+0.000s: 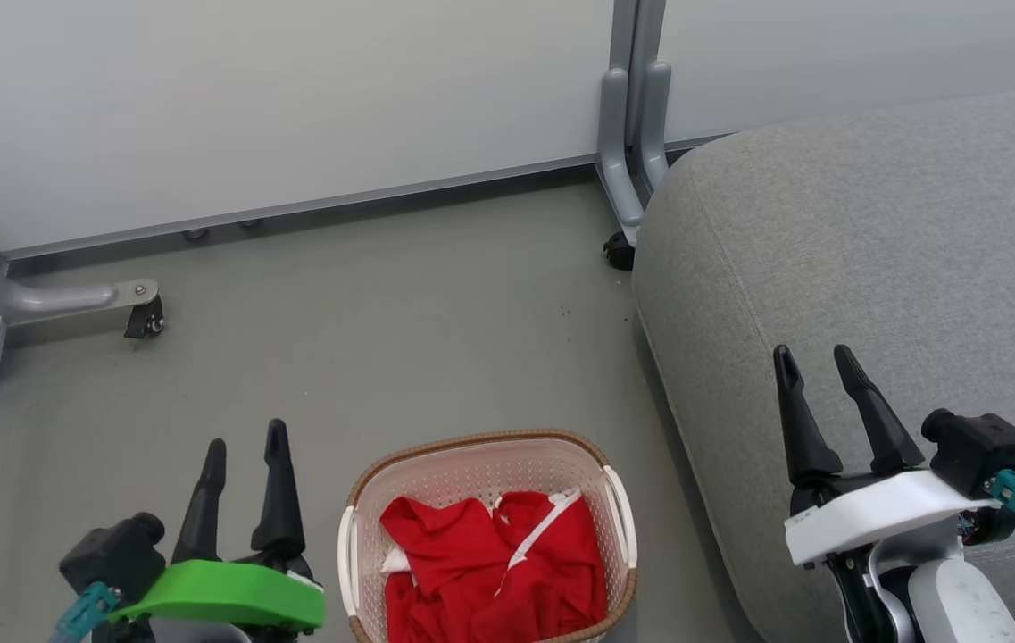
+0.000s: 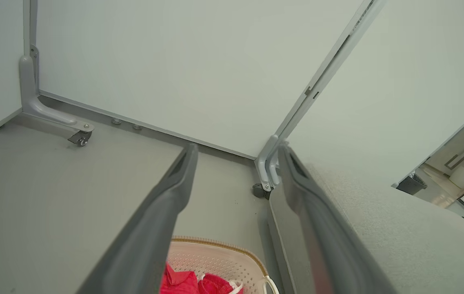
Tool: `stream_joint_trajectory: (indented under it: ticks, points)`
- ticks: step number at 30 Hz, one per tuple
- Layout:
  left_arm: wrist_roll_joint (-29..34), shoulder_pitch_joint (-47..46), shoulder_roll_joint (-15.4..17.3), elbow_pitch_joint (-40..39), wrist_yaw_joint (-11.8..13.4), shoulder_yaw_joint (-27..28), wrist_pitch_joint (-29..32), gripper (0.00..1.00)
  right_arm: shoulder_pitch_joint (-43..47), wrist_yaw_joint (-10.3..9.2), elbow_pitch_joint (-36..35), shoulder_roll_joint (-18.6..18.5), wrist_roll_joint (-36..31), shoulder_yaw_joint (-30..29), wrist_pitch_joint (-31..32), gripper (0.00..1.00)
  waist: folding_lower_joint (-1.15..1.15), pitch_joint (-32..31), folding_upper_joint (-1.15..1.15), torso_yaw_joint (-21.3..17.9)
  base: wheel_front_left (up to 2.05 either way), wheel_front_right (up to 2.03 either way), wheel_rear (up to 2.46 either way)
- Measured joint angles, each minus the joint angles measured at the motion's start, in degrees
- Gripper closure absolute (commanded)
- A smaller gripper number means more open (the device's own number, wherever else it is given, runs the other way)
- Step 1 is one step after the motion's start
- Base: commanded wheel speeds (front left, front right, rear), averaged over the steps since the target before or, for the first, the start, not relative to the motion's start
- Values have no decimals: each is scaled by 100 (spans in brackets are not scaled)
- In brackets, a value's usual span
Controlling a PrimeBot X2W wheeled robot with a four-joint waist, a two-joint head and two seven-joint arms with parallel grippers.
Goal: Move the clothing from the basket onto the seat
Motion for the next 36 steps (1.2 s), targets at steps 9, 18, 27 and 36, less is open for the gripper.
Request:
stream_joint_trajectory:
  ticks: [9,18,27,36]
  points:
    - [699,82,2,315,204,-278,-137,0,48,1,231,27,-541,40,-143,0,0,-40,0,-29,0,0,0]
    - [1290,100,5,394,307,-482,-253,0,51,1,278,26,-1071,121,-259,0,0,-75,0,-44,0,0,0]
    - [1822,153,11,453,353,-614,-377,0,57,1,260,26,-1593,215,-381,0,0,-117,0,-72,0,0,0]
    - [2081,210,19,471,332,-716,-474,0,123,1,226,65,-1830,253,-487,0,0,-167,0,-75,0,0,0]
